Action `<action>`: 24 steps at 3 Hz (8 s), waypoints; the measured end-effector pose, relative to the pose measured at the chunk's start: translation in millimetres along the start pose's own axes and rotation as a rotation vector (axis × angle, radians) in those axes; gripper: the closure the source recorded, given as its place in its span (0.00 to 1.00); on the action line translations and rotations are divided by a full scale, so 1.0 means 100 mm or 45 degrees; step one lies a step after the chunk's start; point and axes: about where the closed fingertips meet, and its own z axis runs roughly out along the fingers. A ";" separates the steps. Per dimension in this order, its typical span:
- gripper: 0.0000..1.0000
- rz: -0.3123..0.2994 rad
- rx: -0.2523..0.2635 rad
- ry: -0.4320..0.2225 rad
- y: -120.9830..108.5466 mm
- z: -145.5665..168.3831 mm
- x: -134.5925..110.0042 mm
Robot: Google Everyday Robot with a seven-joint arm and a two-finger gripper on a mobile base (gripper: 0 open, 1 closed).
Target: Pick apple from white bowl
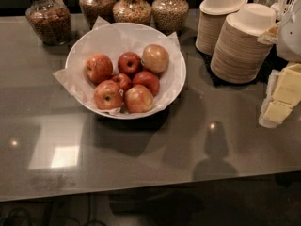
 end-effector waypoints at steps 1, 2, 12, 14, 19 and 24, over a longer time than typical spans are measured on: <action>0.00 0.000 0.000 0.000 0.00 0.00 0.00; 0.00 -0.024 0.007 -0.033 -0.02 0.01 -0.11; 0.00 -0.200 -0.052 -0.904 -0.53 0.42 -2.38; 0.09 -0.108 -0.223 -1.110 -0.44 0.71 -2.84; 0.15 -0.144 -0.272 -1.004 -0.56 1.28 -3.30; 0.22 -0.161 -0.357 -0.955 -0.44 1.48 -3.51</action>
Offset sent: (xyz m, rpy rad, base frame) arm 0.0087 0.0215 -0.0011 0.0391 -0.0094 0.0525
